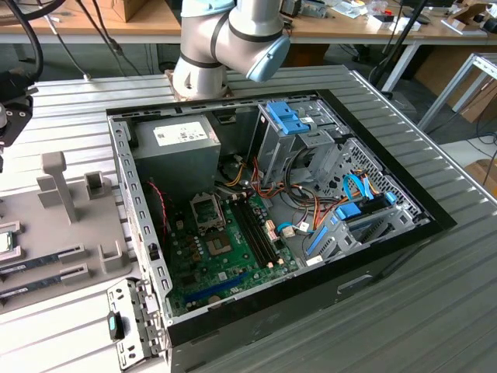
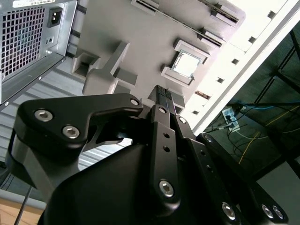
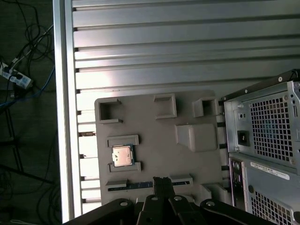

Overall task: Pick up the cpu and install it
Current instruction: 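Reach for the cpu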

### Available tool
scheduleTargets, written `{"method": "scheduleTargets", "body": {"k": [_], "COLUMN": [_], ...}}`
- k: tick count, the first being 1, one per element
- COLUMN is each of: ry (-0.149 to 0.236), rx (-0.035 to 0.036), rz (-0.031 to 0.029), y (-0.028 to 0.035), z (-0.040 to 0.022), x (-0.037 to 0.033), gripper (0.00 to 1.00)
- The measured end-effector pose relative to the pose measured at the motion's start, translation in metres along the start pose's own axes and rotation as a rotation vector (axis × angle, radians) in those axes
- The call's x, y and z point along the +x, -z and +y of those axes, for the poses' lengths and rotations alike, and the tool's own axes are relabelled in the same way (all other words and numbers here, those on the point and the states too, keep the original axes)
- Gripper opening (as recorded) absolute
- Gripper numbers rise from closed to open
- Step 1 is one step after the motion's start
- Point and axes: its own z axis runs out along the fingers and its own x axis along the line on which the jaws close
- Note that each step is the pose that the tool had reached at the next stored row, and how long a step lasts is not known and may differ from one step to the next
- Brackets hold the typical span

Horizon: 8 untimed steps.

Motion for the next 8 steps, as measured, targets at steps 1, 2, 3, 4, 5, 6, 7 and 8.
{"method": "scheduleTargets", "body": {"k": [1, 2, 3, 4, 5, 6, 7, 8], "ry": [0.0, 0.0, 0.0, 0.0, 0.0, 0.0, 0.0, 0.0], "rx": [0.0, 0.0, 0.0, 0.0, 0.0001, 0.0, 0.0001, -0.0001], "rz": [0.0, 0.0, 0.0, 0.0001, 0.0001, 0.0001, 0.0001, -0.0002], "y": [-0.0002, -0.0004, -0.0005, -0.0008, -0.001, -0.0011, -0.0014, -0.0017], "z": [0.0, 0.0, -0.0001, -0.0001, -0.0001, -0.0001, -0.0002, -0.0002], "x": [0.0002, 0.0003, 0.0005, 0.0007, 0.0009, 0.001, 0.0012, 0.0016], "gripper": [0.11, 0.11, 0.11, 0.11, 0.11, 0.11, 0.11, 0.11]}}
